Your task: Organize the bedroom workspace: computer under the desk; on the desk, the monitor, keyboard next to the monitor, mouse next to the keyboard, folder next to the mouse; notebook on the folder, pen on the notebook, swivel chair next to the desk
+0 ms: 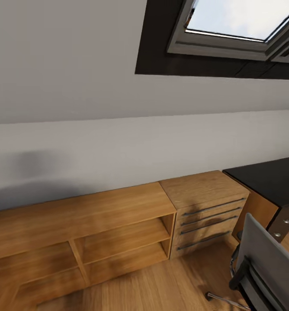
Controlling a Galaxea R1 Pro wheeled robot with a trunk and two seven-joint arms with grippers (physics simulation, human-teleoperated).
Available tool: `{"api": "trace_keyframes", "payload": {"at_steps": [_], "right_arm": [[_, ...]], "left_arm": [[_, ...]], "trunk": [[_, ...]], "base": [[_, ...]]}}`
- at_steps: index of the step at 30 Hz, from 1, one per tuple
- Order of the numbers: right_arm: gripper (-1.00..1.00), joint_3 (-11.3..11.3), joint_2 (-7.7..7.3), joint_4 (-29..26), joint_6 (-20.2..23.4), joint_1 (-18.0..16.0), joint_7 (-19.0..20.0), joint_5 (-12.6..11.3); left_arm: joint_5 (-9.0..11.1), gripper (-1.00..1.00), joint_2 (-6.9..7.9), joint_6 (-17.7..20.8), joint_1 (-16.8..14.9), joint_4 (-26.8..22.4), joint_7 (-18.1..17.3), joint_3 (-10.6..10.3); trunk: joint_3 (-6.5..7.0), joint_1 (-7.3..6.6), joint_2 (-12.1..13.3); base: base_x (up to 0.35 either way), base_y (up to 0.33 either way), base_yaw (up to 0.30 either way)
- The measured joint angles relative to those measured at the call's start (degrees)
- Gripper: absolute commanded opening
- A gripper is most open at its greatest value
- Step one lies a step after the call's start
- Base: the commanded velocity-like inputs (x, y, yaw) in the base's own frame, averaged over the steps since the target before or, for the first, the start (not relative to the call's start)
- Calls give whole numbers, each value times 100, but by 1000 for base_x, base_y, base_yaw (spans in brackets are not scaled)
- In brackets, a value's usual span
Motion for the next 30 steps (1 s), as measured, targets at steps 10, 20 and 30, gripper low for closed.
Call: {"api": "trace_keyframes", "payload": {"at_steps": [10, 20, 30], "right_arm": [[100, 0, 0, 0, 1, 0, 1, 0], [100, 0, 0, 0, 0, 0, -1, 0], [100, 0, 0, 0, 0, 0, -1, 1]], "left_arm": [[0, 100, 0, -7, 0, -1, 1, 0], [0, 100, 0, 0, 0, 0, 0, 0], [3, 100, 0, 0, 0, 1, 5, 0]], "trunk": [[-72, -2, -1], [-148, 0, 0], [-223, 0, 0]], "base": [[134, 136, -184], [119, 103, -175], [5, 4, -176]]}}
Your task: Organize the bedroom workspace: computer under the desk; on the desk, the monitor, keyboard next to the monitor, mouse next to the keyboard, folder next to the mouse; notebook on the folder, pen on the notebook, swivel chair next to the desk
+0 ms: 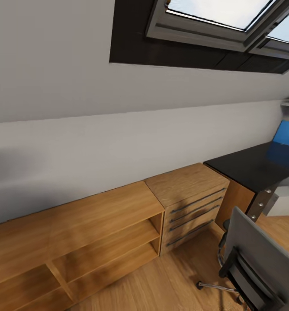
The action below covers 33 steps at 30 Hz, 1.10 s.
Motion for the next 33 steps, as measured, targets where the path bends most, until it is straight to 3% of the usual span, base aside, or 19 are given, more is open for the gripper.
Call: {"api": "trace_keyframes", "payload": {"at_steps": [33], "right_arm": [[100, -8, 0, 0, 0, 0, 0, 0]], "left_arm": [[5, 100, 2, 0, 0, 0, 2, 0]], "trunk": [[-207, 0, -1]], "base": [[0, 0, -215]]}}
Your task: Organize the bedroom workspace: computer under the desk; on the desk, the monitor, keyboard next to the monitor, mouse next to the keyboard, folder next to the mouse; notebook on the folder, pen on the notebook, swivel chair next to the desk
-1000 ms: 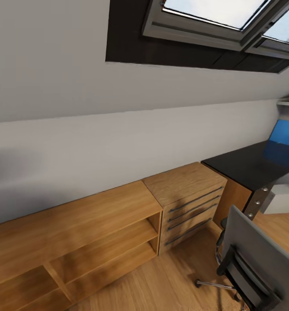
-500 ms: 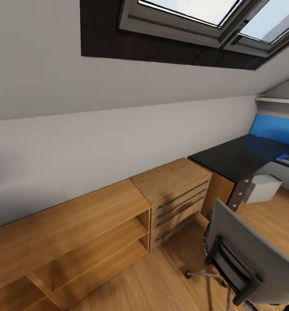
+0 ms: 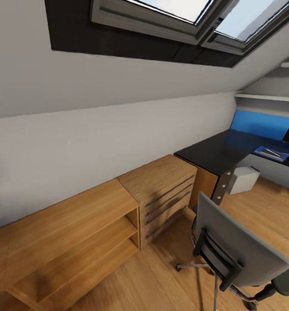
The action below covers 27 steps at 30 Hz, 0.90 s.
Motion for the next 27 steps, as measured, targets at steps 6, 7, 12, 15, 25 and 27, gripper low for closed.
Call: {"api": "trace_keyframes", "payload": {"at_steps": [6, 7, 12, 15, 25, 27], "right_arm": [[100, 0, 0, 0, 0, 0, 0, 0], [100, 0, 0, 0, 0, 0, 0, 0], [100, 0, 0, 0, 0, 0, 0, 0], [100, 0, 0, 0, 1, 0, 0, 1], [100, 0, 0, 0, 9, 0, 1, 0], [100, 1, -1, 0, 10, 0, 1, 0]], "left_arm": [[0, 100, 4, 0, 0, 0, 0, 0], [0, 100, 5, 0, 0, 0, 0, 0], [5, 100, 6, 0, 0, 0, 1, 2], [7, 100, 6, 0, 0, -1, 3, 4], [9, 100, 7, 0, 1, -1, 7, 6], [7, 100, 7, 0, 1, -1, 6, 4]], "trunk": [[-22, 0, 0], [-23, 0, 0], [-18, 0, -1], [-9, 0, 0], [-2, 0, -1], [-2, -1, -1]], "base": [[0, 0, -247], [0, 0, -266], [0, 0, -236], [0, 0, -131], [10, 22, -70], [136, 178, -210]]}}
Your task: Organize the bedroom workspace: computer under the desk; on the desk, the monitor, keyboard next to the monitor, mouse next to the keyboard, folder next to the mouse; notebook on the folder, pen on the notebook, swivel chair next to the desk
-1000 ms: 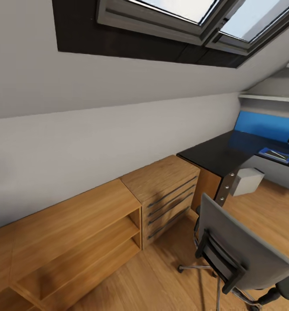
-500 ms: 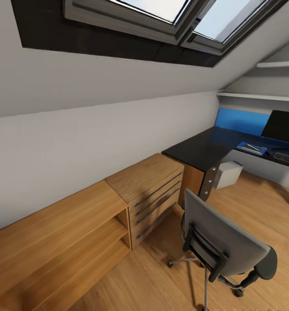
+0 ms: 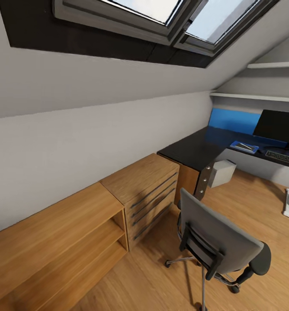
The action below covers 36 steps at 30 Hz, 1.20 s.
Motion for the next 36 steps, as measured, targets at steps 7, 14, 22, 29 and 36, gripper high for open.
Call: {"api": "trace_keyframes", "payload": {"at_steps": [7, 14, 22, 29, 36], "right_arm": [[100, 1, -7, 0, 0, 0, 1, -1], [100, 0, -7, 2, -1, 0, -1, 0], [100, -1, -7, 2, -1, 0, -1, 1], [100, -1, -7, 1, -1, 0, -1, 1], [100, -1, -7, 1, -1, 0, -1, 1]], "left_arm": [[-3, 100, 0, 0, 0, 0, -2, -4], [8, 100, 1, 0, -1, 1, 3, 3], [11, 100, 0, 0, -1, 1, 4, 4], [11, 100, 0, 0, -1, 1, 4, 4], [11, 100, 0, 2, -1, 1, 4, 4]], "trunk": [[4, -1, 0], [22, 1, 0], [47, 1, 0], [73, 1, 0], [101, 1, 1]], "base": [[206, 246, -246], [86, 95, -253], [12, 13, -254], [1, 2, -252], [0, 0, -251]]}}
